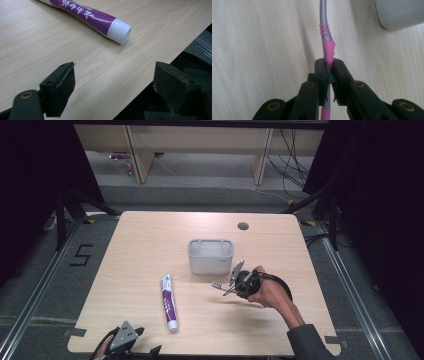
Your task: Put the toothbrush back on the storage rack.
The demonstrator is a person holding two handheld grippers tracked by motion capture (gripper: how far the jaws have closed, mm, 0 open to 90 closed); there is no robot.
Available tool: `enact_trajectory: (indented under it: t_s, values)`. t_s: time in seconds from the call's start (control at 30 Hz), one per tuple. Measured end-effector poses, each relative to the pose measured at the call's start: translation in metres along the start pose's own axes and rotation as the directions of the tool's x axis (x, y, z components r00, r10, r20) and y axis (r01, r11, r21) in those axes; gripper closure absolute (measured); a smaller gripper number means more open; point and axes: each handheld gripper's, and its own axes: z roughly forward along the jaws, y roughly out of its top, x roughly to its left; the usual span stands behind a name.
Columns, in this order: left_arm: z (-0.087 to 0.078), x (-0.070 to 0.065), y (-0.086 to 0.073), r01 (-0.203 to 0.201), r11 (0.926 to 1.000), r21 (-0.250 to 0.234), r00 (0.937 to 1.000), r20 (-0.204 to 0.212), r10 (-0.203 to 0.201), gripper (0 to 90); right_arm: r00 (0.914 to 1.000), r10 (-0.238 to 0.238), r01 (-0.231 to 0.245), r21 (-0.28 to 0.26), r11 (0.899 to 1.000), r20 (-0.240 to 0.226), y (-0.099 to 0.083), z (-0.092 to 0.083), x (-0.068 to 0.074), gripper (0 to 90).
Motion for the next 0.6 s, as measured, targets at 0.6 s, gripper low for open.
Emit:
enact_trajectory:
  t_s: [0.6]
  values:
    - [-0.001,0.001,0.0,-0.008,0.9999,0.006,0.9998,-0.018,0.008,17.3,0.9967,0.081,-0.08,-0.15,0.985,-0.003,-0.004,-0.013,0.001,82.9]
